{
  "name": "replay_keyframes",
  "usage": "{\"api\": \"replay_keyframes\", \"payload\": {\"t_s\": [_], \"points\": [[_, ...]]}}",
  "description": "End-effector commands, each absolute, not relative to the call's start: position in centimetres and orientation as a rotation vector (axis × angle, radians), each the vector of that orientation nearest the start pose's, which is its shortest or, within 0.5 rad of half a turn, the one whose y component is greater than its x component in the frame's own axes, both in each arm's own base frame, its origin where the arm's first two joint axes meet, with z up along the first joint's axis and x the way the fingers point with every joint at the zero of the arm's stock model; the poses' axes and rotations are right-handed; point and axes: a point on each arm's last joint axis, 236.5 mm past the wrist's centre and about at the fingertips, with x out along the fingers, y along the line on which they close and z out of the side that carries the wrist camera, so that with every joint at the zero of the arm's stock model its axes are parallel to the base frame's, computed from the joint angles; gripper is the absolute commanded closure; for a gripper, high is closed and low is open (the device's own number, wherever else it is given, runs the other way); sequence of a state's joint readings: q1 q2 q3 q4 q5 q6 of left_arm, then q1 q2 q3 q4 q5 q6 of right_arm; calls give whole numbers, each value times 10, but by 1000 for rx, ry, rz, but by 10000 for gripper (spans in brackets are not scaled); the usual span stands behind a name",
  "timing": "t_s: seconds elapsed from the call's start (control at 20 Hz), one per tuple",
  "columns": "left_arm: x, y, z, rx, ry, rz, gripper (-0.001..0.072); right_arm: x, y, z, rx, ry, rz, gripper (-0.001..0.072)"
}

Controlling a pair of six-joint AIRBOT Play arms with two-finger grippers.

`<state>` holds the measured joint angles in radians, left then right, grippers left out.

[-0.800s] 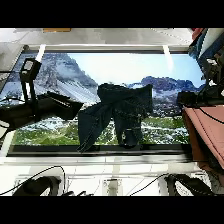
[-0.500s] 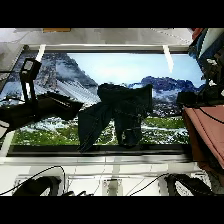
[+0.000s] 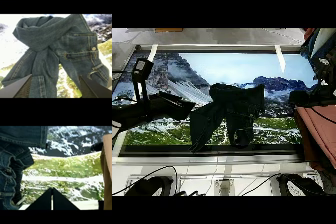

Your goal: Fold the clothes and pants, and hang the long-sleeved shirts on hangers.

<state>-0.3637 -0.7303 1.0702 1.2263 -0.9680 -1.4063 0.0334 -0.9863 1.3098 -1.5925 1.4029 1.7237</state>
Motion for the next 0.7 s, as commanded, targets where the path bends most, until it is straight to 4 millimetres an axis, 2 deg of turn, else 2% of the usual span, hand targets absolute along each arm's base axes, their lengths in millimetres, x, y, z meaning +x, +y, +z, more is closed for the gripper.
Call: {"api": "replay_keyframes", "payload": {"t_s": [0.0, 0.1, 0.15, 0.2, 0.25, 0.3, 0.4, 0.45, 0.55, 0.65], "points": [[297, -185, 213, -18, 613, -618, 55, 334, 8, 148, 64, 1079, -36, 696], [293, -183, 207, -1, 643, -619, 54, 317, 18, 140, 6, 1160, 51, 697], [288, -178, 197, 30, 686, -613, 54, 305, 22, 135, 1, 1210, 80, 696], [283, -168, 183, 84, 745, -591, 81, 292, 24, 130, -2, 1244, 94, 696], [276, -155, 169, 142, 809, -563, 141, 282, 24, 126, -2, 1248, 94, 696], [269, -139, 154, 204, 879, -525, 175, 270, 23, 122, -1, 1245, 94, 696], [257, -112, 120, 294, 996, -459, 180, 236, 28, 109, 15, 1244, 115, 697], [251, -105, 101, 313, 1026, -443, 181, 219, 33, 102, 29, 1239, 134, 697], [237, -103, 60, 301, 1066, -453, 181, 193, 43, 94, 58, 1211, 175, 696], [217, -102, 15, 283, 1137, -467, 179, 182, 49, 96, 72, 1175, 198, 696]]}}
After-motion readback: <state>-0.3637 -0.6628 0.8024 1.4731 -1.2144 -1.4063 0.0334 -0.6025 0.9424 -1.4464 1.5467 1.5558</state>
